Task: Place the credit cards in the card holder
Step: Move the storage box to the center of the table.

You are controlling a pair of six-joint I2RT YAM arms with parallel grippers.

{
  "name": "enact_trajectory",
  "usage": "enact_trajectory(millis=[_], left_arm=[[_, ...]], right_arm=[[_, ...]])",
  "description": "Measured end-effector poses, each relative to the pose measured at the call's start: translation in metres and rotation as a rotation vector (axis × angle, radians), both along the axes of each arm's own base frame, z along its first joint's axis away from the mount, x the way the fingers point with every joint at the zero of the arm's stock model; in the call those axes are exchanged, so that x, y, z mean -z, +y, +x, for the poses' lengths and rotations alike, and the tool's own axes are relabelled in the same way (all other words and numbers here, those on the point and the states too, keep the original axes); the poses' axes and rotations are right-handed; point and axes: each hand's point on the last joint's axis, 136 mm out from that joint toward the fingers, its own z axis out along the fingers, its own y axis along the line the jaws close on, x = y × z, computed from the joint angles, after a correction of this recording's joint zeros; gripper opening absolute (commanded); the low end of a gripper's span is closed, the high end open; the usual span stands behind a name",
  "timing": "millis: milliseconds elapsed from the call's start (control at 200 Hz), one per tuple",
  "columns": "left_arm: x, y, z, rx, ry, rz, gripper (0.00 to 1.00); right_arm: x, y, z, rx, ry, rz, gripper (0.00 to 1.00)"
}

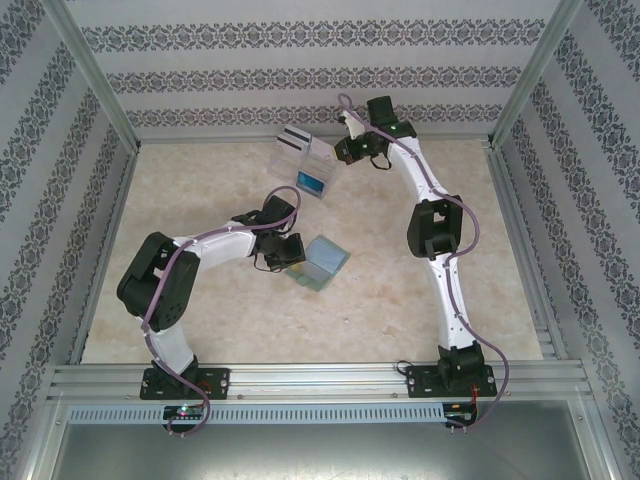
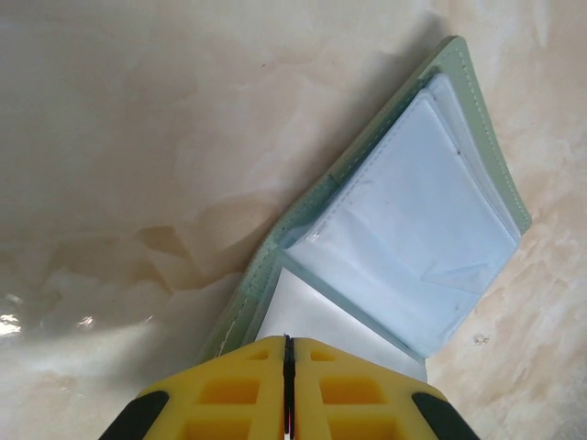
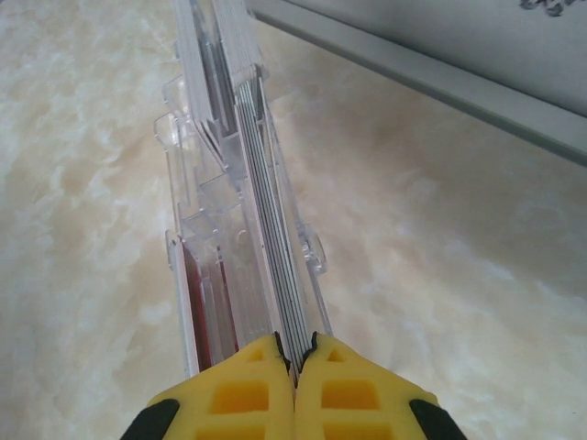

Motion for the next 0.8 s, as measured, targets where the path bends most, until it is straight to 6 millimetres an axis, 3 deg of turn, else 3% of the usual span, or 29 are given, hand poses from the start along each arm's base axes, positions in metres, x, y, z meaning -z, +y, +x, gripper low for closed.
enact_trajectory(millis=[445, 804], left_arm=[[-0.001, 0.001, 0.000, -0.001, -0.002, 0.003, 0.10], [-0.001, 0.000, 0.000, 0.000, -0.002, 0.001, 0.10]], right_arm=[[0.005, 0.005, -0.049, -0.107, 0.130, -0.015, 0.00], [0.008, 0.020, -0.118, -0.170, 0.259, -0.060, 0.01]])
